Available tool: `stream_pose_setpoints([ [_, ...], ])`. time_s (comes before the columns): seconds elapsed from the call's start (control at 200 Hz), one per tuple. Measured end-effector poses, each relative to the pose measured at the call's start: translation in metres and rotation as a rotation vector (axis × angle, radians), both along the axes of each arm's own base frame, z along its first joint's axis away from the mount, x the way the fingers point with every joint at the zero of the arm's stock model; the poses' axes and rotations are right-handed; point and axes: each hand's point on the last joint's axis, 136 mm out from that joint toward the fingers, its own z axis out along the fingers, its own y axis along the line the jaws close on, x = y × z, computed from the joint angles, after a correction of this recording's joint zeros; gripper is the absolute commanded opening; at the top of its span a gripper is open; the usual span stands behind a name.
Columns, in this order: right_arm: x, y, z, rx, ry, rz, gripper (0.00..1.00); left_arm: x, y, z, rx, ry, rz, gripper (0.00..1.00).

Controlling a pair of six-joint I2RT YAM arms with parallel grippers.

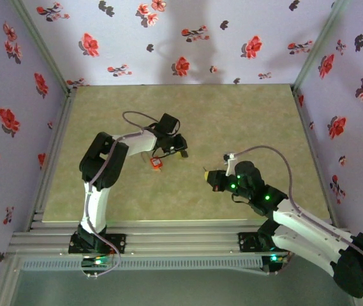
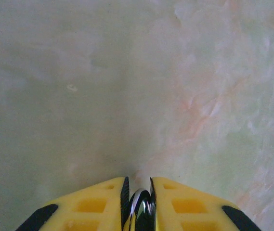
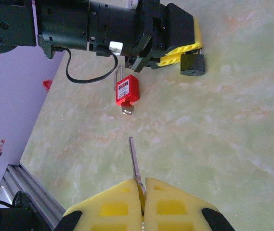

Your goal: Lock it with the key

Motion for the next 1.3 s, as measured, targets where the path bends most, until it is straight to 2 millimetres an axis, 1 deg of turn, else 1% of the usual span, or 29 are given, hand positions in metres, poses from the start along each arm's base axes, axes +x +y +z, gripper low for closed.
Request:
stream_pose_setpoints([
  [0.225,0.001,0.001,-0.003,-0.004,0.014,-0.003,0.00,0.001,-0.002,0.003,-0.001,-0.007,-0.012,0.34],
  [0.325,0.001,0.001,-0.005,-0.004,0.025,-0.007,0.00,0.002,-0.002,0.003,-0.001,-0.009,-0.014,0.36],
  [0.385,0.001,0.001,-0.007,-0.006,0.029,-0.008,0.00,0.002,-0.002,0.003,-0.004,-0.009,-0.015,0.40],
  [0.515,0.002,0.001,-0.010,-0.015,0.039,-0.012,0.00,0.003,-0.004,0.008,-0.010,-0.022,-0.028,0.57],
  [0.59,0.002,0.001,-0.015,-0.029,0.052,-0.014,0.00,0.003,0.002,0.013,0.010,-0.034,-0.023,0.65],
  [0.67,0.004,0.001,-0.021,-0.048,0.068,-0.022,0.00,0.003,0.013,0.024,0.024,-0.055,-0.011,0.69],
  [0.73,0.007,0.000,-0.023,-0.060,0.074,-0.030,0.00,0.001,0.020,0.037,0.028,-0.082,-0.001,0.75],
  [0.79,0.009,0.001,-0.025,-0.071,0.080,-0.037,0.00,0.000,0.027,0.056,0.024,-0.120,0.010,0.78],
  [0.94,0.017,0.004,-0.033,-0.106,0.106,-0.051,0.00,-0.011,0.042,0.113,-0.014,-0.246,0.026,0.85],
  [0.975,0.020,0.005,-0.035,-0.114,0.112,-0.054,0.00,-0.014,0.045,0.123,-0.021,-0.273,0.030,0.86],
  [1.045,0.026,0.009,-0.037,-0.131,0.124,-0.061,0.00,-0.023,0.055,0.140,-0.030,-0.328,0.039,0.92],
  [1.095,0.031,0.012,-0.038,-0.143,0.130,-0.068,0.00,-0.031,0.063,0.146,-0.030,-0.355,0.048,0.93],
  [1.115,0.033,0.013,-0.038,-0.148,0.133,-0.071,0.00,-0.034,0.066,0.147,-0.030,-0.365,0.050,0.97],
  [1.155,0.038,0.015,-0.039,-0.158,0.136,-0.078,0.00,-0.040,0.073,0.148,-0.027,-0.384,0.053,0.99],
  [1.3,0.057,0.024,-0.041,-0.192,0.146,-0.104,0.00,-0.066,0.102,0.141,-0.003,-0.438,0.079,1.00],
])
